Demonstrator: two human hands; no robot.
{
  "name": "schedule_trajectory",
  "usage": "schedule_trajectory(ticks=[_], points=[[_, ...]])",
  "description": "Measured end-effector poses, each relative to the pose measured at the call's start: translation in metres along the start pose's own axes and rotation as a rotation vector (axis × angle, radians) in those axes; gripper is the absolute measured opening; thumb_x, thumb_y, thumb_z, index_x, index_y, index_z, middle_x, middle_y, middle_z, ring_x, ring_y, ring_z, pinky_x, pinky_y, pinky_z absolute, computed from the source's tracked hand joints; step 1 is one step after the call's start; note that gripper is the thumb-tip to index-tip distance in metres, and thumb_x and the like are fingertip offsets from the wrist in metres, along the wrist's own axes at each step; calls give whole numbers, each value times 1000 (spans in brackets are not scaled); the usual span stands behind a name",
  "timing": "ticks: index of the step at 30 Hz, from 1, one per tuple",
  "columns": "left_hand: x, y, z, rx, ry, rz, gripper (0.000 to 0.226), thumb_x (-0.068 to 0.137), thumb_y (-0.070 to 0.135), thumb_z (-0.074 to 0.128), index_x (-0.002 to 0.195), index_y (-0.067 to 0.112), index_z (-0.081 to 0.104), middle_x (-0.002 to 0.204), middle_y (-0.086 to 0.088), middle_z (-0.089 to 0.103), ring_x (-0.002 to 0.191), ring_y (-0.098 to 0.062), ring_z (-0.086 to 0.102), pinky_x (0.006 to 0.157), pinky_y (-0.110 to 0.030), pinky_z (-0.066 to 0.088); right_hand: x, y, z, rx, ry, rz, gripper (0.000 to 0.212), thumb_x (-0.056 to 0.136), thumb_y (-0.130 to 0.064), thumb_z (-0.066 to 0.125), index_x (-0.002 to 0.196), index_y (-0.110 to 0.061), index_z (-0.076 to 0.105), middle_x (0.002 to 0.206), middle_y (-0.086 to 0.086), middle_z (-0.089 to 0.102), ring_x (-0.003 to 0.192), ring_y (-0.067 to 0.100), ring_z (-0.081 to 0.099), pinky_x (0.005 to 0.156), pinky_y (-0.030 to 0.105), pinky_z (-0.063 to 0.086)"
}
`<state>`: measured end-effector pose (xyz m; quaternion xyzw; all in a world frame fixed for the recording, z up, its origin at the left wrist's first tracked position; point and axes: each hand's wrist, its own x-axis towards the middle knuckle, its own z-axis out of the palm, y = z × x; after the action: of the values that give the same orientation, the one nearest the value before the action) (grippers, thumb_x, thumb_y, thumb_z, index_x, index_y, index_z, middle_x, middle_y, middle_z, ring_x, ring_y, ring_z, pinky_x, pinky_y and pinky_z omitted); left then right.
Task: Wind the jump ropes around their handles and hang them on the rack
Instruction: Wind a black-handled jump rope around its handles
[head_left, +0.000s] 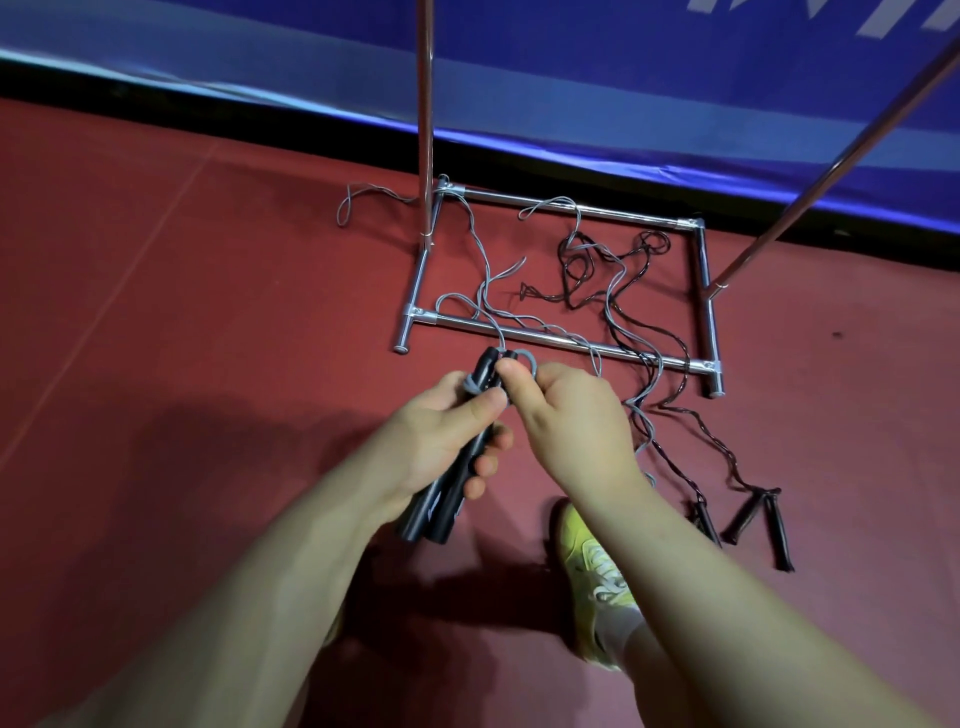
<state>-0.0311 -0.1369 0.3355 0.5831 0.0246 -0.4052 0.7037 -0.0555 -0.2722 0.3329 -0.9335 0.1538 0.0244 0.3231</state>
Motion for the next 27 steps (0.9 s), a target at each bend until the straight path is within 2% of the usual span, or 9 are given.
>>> schedule_trajectory(ticks=[3,9,12,14,16,18,21,24,27], points=[[3,-4,1,76,98,35,4,97,23,48,98,19,50,60,1,58,45,-13,48,40,-23,38,1,-4,4,-5,-30,57,57,93,-59,36,55,-17,40,52,-1,42,67,29,45,58,34,29],[4,-5,-3,180,184,118,9,100,22,43,102,26,51,60,1,53,45,-13,45,41,-23,37,3,-11,8,68,-100,49,58,98,-52,29,59,-14,50,60,4,54,71,32,51,62,35,37],[7,-4,-10,194,262,127,10,100,20,42,94,23,49,62,-2,51,45,-15,43,41,-24,36,5,-11,0,237,-257,33,62,101,-46,26,60,-12,57,56,1,59,58,21,55,61,30,40],[10,-3,-17,203,317,117,11,100,20,43,89,21,47,63,-3,51,45,-15,42,40,-24,35,5,-6,-11,250,-420,-1,46,102,-34,34,68,-13,58,53,-4,57,49,13,53,55,25,41],[10,-2,-22,227,325,103,13,100,20,43,87,19,45,63,-2,51,45,-15,42,40,-23,35,6,0,-20,163,-520,-95,22,99,-16,45,84,-14,61,68,-1,60,59,14,55,60,24,45],[10,-3,-24,301,282,79,13,100,20,43,86,19,44,64,-2,52,46,-14,42,40,-24,34,7,6,-27,25,-472,-206,16,95,-11,51,97,-13,66,73,-8,57,66,10,51,63,17,40],[9,-8,-21,499,169,34,10,99,20,43,89,18,43,67,-1,55,48,-14,44,43,-27,36,6,8,-38,-53,-342,-300,15,93,-14,56,97,-14,70,66,-20,47,58,-6,45,59,5,32],[6,-12,-12,784,-9,-49,7,98,21,45,91,22,42,69,3,56,50,-12,46,44,-25,39,4,10,-43,-107,-391,-351,14,90,-13,60,96,-15,72,71,-19,55,58,-5,48,63,4,34],[2,-15,0,880,-149,-131,17,98,22,45,82,20,39,70,5,56,50,-8,46,44,-23,41,3,11,-45,4,-490,-318,12,85,-6,65,85,-17,71,70,-12,64,60,-4,57,61,5,39]])
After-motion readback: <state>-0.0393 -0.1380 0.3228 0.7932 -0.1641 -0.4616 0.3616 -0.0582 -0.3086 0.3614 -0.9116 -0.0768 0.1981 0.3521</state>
